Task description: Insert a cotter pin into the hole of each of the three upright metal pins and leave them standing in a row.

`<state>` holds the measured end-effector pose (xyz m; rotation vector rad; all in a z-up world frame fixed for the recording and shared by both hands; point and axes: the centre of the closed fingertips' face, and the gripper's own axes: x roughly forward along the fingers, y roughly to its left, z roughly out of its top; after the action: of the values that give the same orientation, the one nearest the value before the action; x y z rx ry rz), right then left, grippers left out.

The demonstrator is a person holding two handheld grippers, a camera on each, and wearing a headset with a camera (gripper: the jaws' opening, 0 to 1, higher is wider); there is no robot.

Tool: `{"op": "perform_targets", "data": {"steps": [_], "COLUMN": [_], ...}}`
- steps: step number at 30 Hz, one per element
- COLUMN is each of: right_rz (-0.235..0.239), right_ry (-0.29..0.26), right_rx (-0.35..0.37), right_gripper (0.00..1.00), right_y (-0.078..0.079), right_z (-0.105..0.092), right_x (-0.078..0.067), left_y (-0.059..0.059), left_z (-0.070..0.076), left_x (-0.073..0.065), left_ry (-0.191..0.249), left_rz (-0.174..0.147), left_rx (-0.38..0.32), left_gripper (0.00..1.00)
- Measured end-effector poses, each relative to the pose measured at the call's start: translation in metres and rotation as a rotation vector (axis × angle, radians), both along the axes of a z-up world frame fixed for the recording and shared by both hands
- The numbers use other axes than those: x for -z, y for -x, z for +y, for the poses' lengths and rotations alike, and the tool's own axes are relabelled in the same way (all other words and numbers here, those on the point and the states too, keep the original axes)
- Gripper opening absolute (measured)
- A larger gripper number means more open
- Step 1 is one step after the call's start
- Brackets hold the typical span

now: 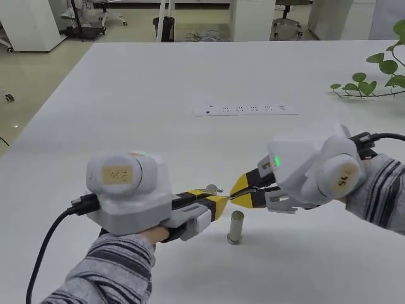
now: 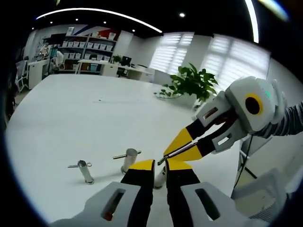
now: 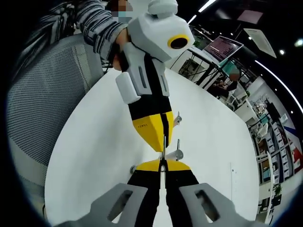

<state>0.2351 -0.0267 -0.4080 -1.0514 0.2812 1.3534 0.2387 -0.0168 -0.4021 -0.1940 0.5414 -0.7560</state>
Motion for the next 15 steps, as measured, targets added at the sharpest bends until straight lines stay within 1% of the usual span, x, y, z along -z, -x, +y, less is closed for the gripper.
{"op": "perform_targets", "data": {"steps": [4,10,12,13,15], "right_rz": [0.001,0.001,-0.001,-0.001,-0.001], "right_ry": [-0.001,-0.002,-0.004,-0.005,-0.007], "right_rx": [-0.005,-0.006,-0.004,-0.004,-0.006], "right_gripper": [0.0,0.0,0.0,0.0,0.0], "right_y": [0.0012,0.0018,0.0013,0.0015,0.0024], "right_z": [0.0011,0.001,0.0011,0.0013,0.002], "right_x": [-0.0005,-0.0004,-0.0007,-0.0008,-0.0006], "left_y": [0.0024,0.0023,0.0013,0.0001,0.0001], "left_z": [-0.0014,-0.0012,-0.0016,-0.0016,-0.0025], "left_x": [0.0019,0.0013,-0.0012,-0.0029,-0.004], "left_ry": [0.007,0.021,0.056,0.081,0.111], "left_rz": [0.013,0.015,0.023,0.029,0.043], "left_rx": [0.011,0.01,-0.001,-0.009,-0.014], "left_gripper": [0.02,0.01,0.02,0.02,0.0]}}
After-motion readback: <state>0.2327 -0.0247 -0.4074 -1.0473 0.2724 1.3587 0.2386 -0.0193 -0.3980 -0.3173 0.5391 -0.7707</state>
